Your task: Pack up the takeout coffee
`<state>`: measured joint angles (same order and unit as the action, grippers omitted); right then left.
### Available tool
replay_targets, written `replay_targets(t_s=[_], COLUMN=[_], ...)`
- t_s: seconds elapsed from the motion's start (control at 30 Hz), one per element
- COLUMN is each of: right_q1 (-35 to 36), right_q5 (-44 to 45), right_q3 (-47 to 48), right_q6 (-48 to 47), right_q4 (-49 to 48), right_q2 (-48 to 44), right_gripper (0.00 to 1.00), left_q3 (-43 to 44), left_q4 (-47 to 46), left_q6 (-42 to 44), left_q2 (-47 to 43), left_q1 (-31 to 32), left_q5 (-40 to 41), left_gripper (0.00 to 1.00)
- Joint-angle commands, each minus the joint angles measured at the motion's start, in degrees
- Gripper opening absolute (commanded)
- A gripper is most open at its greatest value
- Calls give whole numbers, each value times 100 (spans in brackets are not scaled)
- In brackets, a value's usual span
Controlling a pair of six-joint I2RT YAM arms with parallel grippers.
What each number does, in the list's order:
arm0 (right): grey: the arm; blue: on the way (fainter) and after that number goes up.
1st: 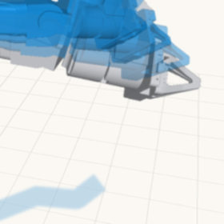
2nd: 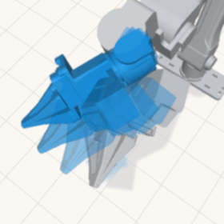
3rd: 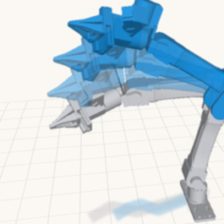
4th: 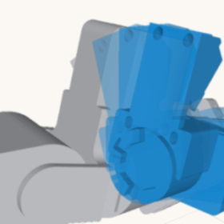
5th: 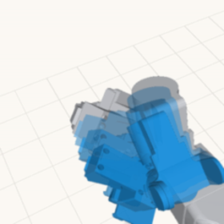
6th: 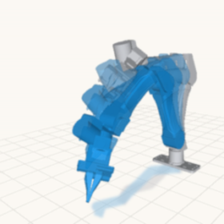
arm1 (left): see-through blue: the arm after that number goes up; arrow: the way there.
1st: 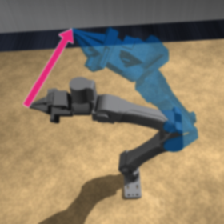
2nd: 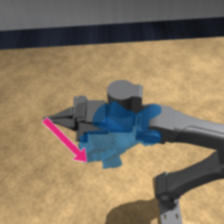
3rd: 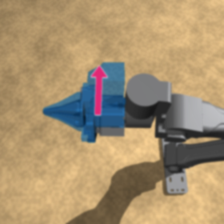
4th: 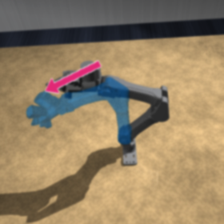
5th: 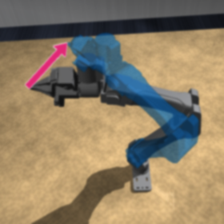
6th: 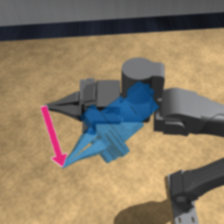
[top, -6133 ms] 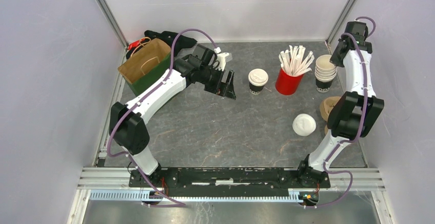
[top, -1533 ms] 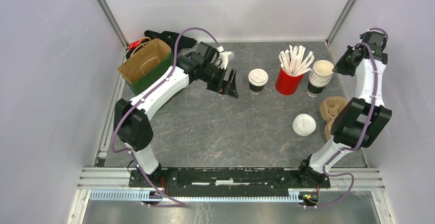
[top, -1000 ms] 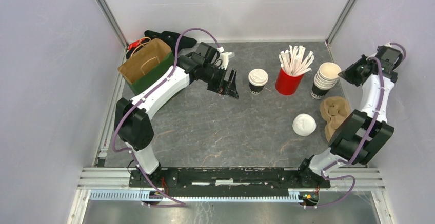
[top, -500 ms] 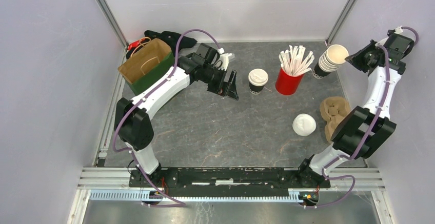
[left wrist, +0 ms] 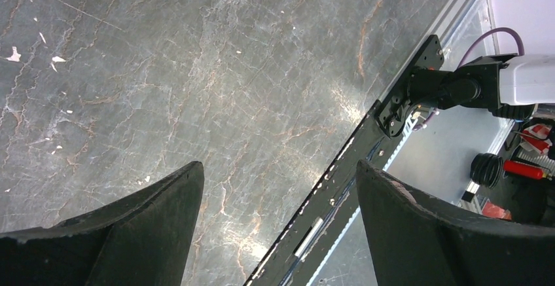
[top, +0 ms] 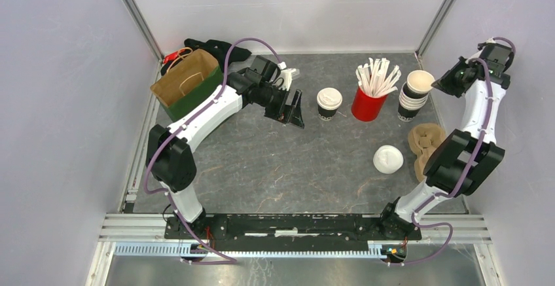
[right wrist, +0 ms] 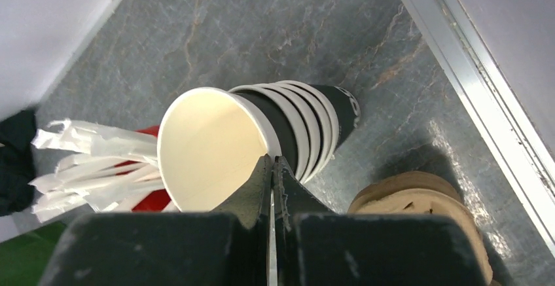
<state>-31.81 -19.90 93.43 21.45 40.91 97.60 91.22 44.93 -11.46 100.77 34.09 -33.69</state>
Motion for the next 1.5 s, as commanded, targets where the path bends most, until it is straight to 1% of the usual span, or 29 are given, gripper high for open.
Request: replay_targets(t_s=[0.0,0.07,0.17,0.2,0.27,0.4,0.43,0.6,0.8,0.87,0.97,1.07,1.17,1.27,1.3,1.4,1.47], right_q1=[210,174,171,167,171,162,152,132,150,148,142,140,166,270,287,406,700], right_q5=[420,180,-16,-95,-57,192,210,130,-102,-132,66,292,374,865,995,887,786], right_q3=[23,-233,-1087,-1181,-1009,17,135,246,841,676,296,215,361,736,722,247,-179], right_q6=[-400,-510,-410,-416,-388,-324,-309,-174,-74,-141,-245,-390,-373,-685,-781,-1034,-1239], right_q4=[209,382,19,-64,-135,119,160,41,311,422,501,606,674,1187,1364,1553,1646], right_q2=[-410,-534,-1016,-1081,-1061,-757,-701,-761,-777,-801,-922,-885,-895,-939,-1001,-1357,-1681], right_gripper=[0,0,0,0,0,0,0,0,0,0,0,0,0,0,0,0,0], left_q3=[252,272,335,361,359,418,431,471,511,526,549,476,412,388,387,381,333], left_q4=[-45,-38,-45,-58,-152,-185,-182,-189,-165,-162,-166,-183,-182,-107,-104,-106,-171], left_q6=[237,216,166,137,53,-34,-36,1,6,-21,-55,-77,-49,51,62,51,-51], left_q2=[62,94,141,151,160,197,197,214,206,197,153,86,38,0,-16,-67,-139], left_q1=[-24,-22,-23,-19,-23,-22,-23,-23,-25,-20,-15,-16,-11,-15,-16,-20,-32], left_q5=[-180,-189,-236,-254,-314,-403,-395,-368,-304,-306,-322,-318,-305,-157,-107,118,392], left_gripper=[92,92,92,92,92,92,92,92,92,92,92,92,92,92,92,92,92])
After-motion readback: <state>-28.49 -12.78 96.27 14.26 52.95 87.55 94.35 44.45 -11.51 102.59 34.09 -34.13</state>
